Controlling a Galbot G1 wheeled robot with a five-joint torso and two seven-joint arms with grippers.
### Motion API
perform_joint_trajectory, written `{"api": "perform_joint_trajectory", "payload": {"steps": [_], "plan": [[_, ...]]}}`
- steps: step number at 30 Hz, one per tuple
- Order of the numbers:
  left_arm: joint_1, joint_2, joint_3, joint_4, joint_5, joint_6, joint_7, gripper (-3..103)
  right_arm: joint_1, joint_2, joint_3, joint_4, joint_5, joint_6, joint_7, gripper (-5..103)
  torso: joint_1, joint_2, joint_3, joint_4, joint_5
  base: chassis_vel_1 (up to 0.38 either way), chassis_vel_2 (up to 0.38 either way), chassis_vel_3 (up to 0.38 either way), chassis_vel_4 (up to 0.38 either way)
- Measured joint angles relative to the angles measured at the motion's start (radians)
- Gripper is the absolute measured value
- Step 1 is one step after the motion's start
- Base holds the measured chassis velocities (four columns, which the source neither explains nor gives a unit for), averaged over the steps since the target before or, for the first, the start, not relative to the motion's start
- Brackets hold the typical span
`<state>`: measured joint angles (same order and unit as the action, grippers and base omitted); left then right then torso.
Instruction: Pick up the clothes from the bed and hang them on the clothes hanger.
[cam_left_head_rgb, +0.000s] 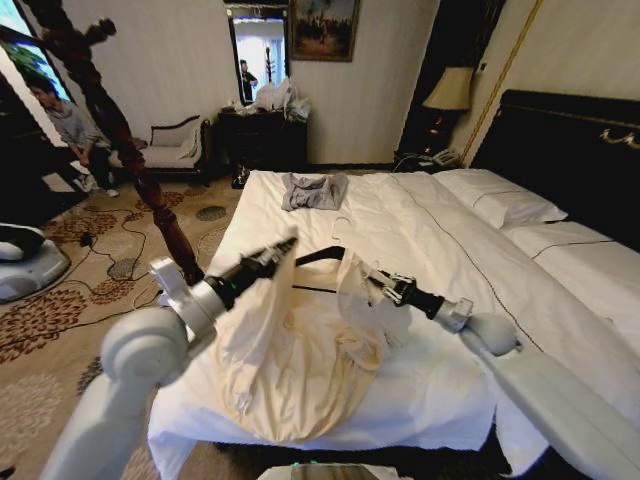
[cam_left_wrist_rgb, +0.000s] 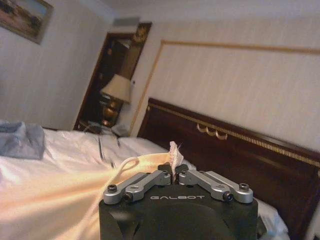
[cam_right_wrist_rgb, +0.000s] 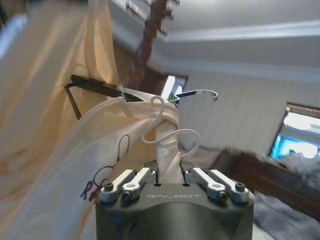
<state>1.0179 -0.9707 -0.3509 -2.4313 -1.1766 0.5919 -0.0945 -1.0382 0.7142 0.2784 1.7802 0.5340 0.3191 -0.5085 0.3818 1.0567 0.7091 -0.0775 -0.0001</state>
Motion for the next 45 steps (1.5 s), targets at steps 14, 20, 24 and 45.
{"api": "perform_joint_trajectory", "payload": {"steps": [14, 20, 24, 45], "plan": [[0.020, 0.050, 0.133, 0.063, 0.171, -0.021, 0.035, 2, 0.132, 0.052, -0.080, -0.020, 0.128, 0.038, -0.013, 20, 0.000, 0.000, 0.000, -0.0002, 0.0000, 0.000, 0.000, 0.000, 0.000], [0.031, 0.096, 0.111, 0.067, 0.198, -0.015, 0.020, 2, 0.169, 0.047, -0.043, -0.014, 0.226, 0.040, -0.044, 20, 0.000, 0.000, 0.000, -0.0002, 0.0000, 0.000, 0.000, 0.000, 0.000], [0.046, 0.156, 0.059, 0.017, 0.223, 0.007, -0.006, 6, 0.169, 0.044, 0.001, -0.009, 0.275, 0.040, -0.057, 20, 0.000, 0.000, 0.000, -0.0001, 0.0001, 0.000, 0.000, 0.000, 0.000], [0.039, 0.295, -0.350, -0.072, 0.011, -0.066, -0.085, 82, 0.183, 0.005, 0.047, 0.027, 0.155, 0.023, 0.109, 20, 0.000, 0.000, 0.000, -0.0003, 0.0003, 0.000, 0.000, 0.000, 0.000]]}}
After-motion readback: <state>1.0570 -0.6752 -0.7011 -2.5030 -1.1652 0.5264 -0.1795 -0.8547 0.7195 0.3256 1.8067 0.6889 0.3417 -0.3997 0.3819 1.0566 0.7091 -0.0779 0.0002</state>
